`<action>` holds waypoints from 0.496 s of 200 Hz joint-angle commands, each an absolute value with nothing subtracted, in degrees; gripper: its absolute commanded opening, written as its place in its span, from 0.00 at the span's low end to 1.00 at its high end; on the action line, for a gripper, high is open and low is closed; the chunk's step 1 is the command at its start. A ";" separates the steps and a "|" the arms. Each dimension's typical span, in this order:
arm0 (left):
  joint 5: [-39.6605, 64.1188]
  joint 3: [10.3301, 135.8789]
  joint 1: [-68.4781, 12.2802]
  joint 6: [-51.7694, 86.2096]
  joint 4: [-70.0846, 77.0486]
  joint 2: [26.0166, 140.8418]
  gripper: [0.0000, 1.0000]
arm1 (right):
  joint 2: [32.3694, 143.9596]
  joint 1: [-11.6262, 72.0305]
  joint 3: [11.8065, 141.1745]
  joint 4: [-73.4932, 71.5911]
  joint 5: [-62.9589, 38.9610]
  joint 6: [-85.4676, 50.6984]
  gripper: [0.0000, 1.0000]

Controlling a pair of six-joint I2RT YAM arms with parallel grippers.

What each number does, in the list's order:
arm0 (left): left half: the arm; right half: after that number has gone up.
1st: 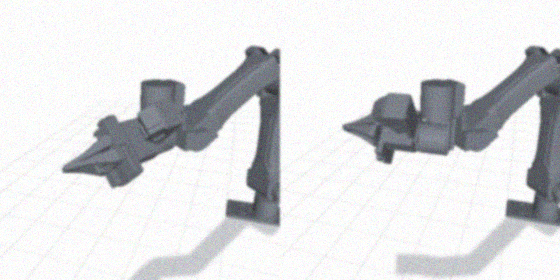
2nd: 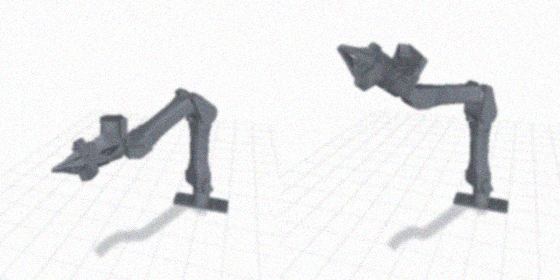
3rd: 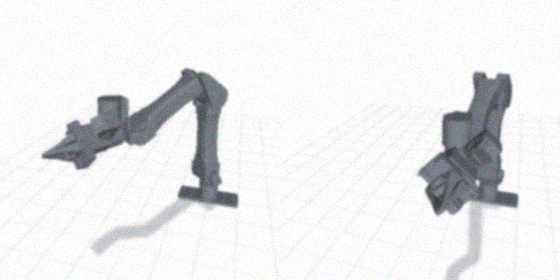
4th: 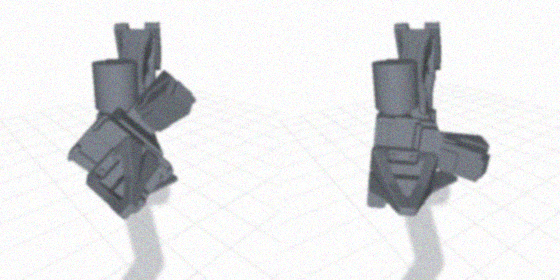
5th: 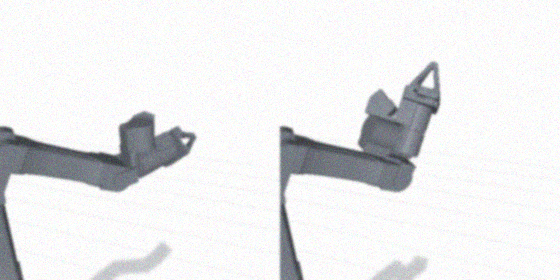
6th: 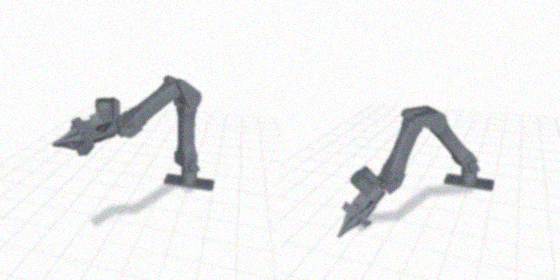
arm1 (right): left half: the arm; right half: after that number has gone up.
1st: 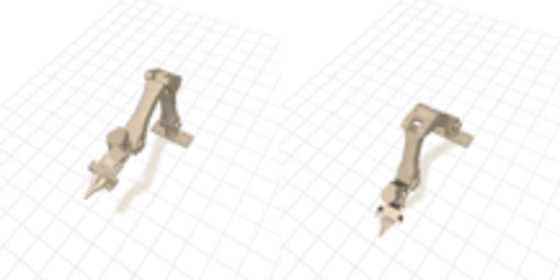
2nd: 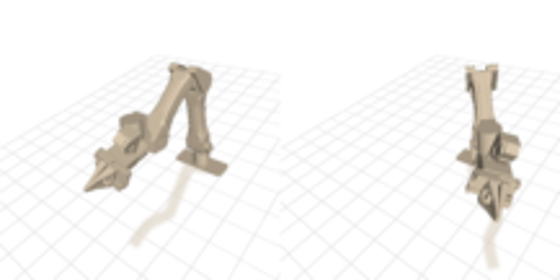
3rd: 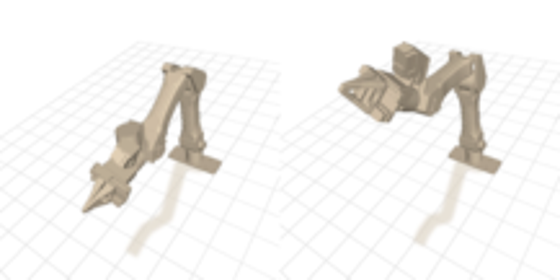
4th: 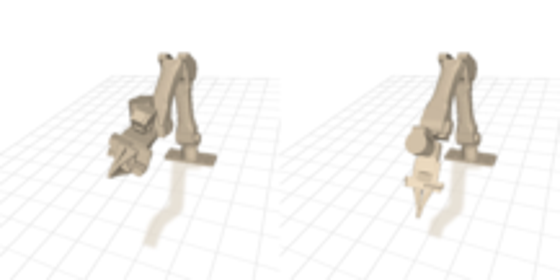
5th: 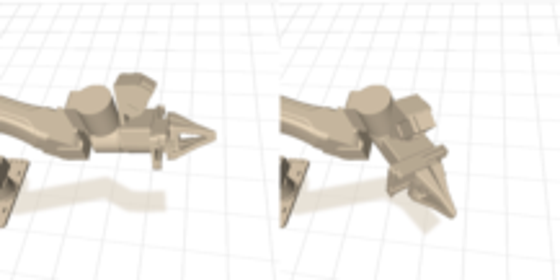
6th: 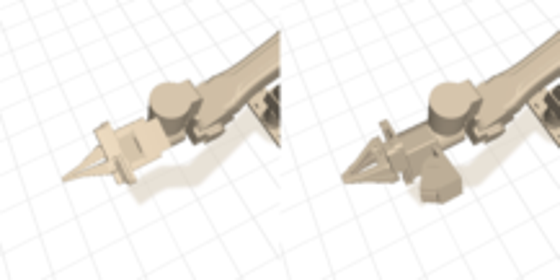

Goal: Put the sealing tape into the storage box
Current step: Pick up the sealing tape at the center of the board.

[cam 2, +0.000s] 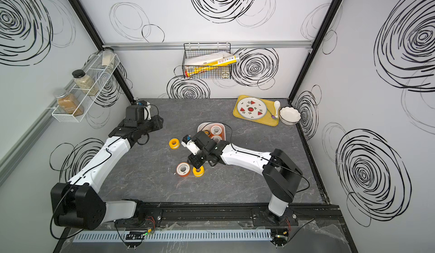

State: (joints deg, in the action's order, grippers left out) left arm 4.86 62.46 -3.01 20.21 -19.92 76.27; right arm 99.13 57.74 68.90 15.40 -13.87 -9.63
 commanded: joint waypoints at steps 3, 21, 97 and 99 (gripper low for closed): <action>4.57 61.96 -2.12 20.66 -17.62 75.17 0.51 | 103.04 60.50 73.06 18.22 -12.18 -9.14 0.38; 4.61 61.88 -1.84 20.86 -17.52 75.13 0.51 | 106.02 62.15 75.68 19.30 -10.60 -9.10 0.38; 5.38 61.79 -1.23 21.02 -17.42 75.25 0.51 | 114.17 64.81 82.10 22.04 -9.43 -9.32 0.46; 5.43 61.79 -1.23 21.05 -17.45 75.26 0.51 | 114.24 64.78 82.20 22.06 -9.39 -9.38 0.46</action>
State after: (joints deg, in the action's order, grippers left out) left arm 4.93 62.24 -2.07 20.64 -19.53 76.27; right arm 112.42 64.31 80.05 19.66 -10.35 -9.54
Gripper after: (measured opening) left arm 0.512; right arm 0.457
